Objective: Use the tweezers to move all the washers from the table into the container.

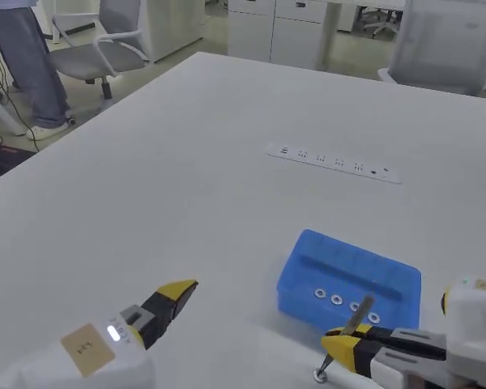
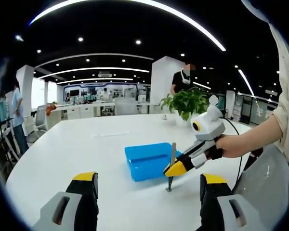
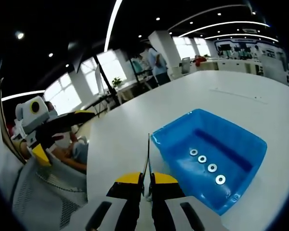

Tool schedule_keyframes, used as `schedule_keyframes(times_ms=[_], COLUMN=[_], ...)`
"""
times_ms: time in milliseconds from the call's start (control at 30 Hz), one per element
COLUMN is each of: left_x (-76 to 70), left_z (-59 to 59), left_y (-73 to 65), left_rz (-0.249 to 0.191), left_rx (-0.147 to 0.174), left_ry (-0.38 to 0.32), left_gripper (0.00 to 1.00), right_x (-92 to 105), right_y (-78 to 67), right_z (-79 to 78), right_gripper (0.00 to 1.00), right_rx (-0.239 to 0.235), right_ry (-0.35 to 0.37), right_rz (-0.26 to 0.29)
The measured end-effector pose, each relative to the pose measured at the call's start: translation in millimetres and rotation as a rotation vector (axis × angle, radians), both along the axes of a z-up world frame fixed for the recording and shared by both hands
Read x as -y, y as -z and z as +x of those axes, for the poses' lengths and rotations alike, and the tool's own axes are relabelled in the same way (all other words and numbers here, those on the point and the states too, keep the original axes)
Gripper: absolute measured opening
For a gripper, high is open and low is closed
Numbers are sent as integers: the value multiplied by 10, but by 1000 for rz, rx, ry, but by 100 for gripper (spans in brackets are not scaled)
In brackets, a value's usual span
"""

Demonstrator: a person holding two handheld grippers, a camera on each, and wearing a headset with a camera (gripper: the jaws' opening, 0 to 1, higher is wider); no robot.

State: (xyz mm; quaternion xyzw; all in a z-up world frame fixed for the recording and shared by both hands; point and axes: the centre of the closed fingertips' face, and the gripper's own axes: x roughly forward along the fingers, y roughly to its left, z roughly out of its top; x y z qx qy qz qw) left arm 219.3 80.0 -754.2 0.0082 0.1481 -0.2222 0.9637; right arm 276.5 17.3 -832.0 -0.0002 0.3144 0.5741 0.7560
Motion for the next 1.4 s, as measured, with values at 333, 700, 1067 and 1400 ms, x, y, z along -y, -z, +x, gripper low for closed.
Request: schedule_keyframes(times_ms=[333,700,1067,1400], left_x=[-9,0,-2,6], left_z=[5,3,4,2], left_y=[-2,2,-7,-10], left_rz=[-1,3,0,0], left_rx=[1,1,4,5], left_ry=[-5,0,-1,4], left_gripper=[89,89,89,89], right_x=[-44,-98,-108,-110], right_y=[12,31,-33,-464], right_z=[-76,-282,-126,62], right_gripper=[4,3,2,3], right_rx=[102,348,318,266], right_ry=[-98,-278,-188,-115], right_rz=[-23,-136,-121,8])
